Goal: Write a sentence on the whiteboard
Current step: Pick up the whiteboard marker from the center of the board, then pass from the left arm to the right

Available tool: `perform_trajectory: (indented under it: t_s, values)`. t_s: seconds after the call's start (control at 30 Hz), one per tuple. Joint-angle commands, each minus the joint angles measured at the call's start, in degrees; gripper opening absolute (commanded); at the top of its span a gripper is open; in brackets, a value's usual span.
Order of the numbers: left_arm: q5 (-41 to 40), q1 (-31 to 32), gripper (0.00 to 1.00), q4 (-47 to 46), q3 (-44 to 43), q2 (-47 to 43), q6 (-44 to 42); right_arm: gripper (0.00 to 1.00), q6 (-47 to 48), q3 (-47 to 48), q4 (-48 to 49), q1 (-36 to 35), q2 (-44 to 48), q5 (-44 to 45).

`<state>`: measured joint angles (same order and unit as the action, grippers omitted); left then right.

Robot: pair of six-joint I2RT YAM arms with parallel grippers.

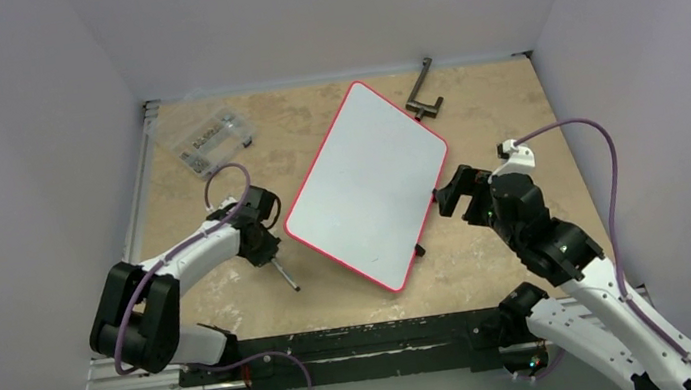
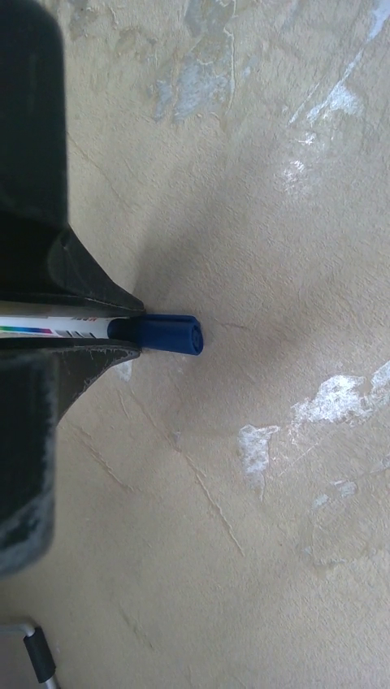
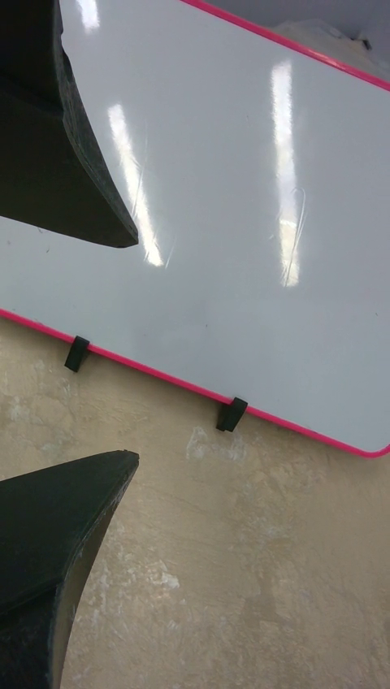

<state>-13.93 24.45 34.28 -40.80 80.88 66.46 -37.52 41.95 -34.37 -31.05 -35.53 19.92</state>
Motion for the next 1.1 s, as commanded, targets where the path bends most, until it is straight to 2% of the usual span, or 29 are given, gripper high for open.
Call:
perform_trajectory:
  t_s: [0.0,0.43,0.7,0.87,1.07]
  values:
    - [2.42,0.5,0.0,-1.42,1.55,1.88,0.38,0.99,0.74,1.18,1.28,0.19,0.72,-1.41]
    - [-9.03,-0.47,0.0,17.07,-8.0,-16.7,-3.55,0.99,4.01,-0.5,15.98,0.16,3.58,-20.34]
    - [-13.43,-0.64,0.0,27.99,-17.34,-29.9,-4.67,0.99,4.26,-4.2,32.11,0.16,4.33,-33.21]
    - [-14.7,-0.63,0.0,33.0,-25.4,-34.21,-3.89,0.99,4.79,-4.59,41.31,0.02,3.22,-35.06]
    - [-10.45,-0.63,0.0,30.47,-32.59,-35.77,-1.75,0.99,7.47,-2.95,50.31,-1.83,-0.61,-36.23]
